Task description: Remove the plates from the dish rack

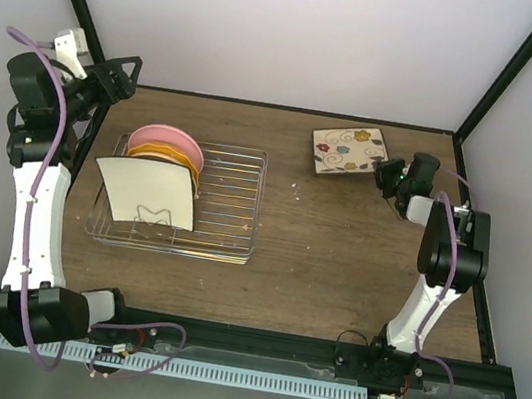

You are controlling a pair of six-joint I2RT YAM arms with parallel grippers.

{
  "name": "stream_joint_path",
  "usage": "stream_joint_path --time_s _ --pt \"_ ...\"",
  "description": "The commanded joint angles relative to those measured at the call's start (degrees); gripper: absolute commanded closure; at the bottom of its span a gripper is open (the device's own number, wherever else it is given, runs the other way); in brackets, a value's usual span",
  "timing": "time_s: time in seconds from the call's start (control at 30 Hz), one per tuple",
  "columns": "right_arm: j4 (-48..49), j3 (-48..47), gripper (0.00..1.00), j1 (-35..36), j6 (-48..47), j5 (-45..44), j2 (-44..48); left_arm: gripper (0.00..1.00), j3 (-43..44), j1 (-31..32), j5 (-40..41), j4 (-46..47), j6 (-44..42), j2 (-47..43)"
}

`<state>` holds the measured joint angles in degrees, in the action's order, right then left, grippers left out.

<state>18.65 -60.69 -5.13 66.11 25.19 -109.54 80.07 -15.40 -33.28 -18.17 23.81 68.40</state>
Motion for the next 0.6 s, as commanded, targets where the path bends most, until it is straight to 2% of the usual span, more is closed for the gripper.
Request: stream_joint_path --time_s 0.0,0.3,0.57 --pt "15.8 -2.4 0.99 2.8 5.6 1.5 0.5 0.0 -0.7 -0.2 -0.4 0.3 0.2 0.6" --pt "16.1 3.2 0.99 9.9 10.5 -12.3 3.1 0.0 -1.1 -0.2 0.1 0.3 -0.2 0.2" --pt "16.8 7.1 0.98 11.4 12.6 -14.4 3.6 0.0 -1.7 -0.2 -0.5 0.4 -0.7 0.1"
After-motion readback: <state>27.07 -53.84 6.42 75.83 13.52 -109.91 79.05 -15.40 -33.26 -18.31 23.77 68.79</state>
